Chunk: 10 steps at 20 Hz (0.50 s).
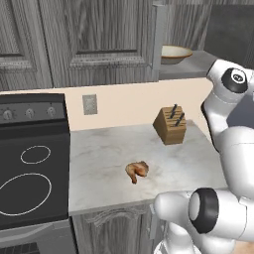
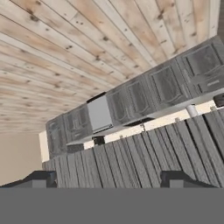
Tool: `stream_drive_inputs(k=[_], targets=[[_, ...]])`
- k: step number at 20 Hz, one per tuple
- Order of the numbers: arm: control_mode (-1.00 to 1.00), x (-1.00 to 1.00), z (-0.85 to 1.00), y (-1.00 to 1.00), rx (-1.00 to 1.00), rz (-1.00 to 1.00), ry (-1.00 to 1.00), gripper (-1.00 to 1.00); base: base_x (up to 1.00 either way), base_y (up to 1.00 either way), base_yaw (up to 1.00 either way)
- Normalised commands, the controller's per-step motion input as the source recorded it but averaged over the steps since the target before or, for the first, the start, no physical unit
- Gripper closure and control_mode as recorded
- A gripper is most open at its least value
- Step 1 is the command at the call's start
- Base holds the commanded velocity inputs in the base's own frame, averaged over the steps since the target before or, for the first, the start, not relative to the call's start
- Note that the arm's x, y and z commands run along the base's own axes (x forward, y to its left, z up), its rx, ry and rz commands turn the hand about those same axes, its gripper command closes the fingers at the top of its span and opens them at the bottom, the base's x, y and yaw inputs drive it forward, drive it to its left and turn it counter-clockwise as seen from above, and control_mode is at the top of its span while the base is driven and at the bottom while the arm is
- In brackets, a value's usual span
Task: Retrieve the bowl from the cabinet, then place the raw meat into the bowl to avoid contamination.
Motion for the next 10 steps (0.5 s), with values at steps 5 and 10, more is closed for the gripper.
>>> stream_drive_inputs(k=[5, 10], targets=[[-1.0, 0.05, -0.01, 0.18, 0.0, -0.02, 0.0, -1.0, 0.0, 0.0, 0.0], [-1.0, 0.01, -0.03, 0.5, 0.06, -0.14, -0.1, -1.0, 0.0, 0.0, 0.0]])
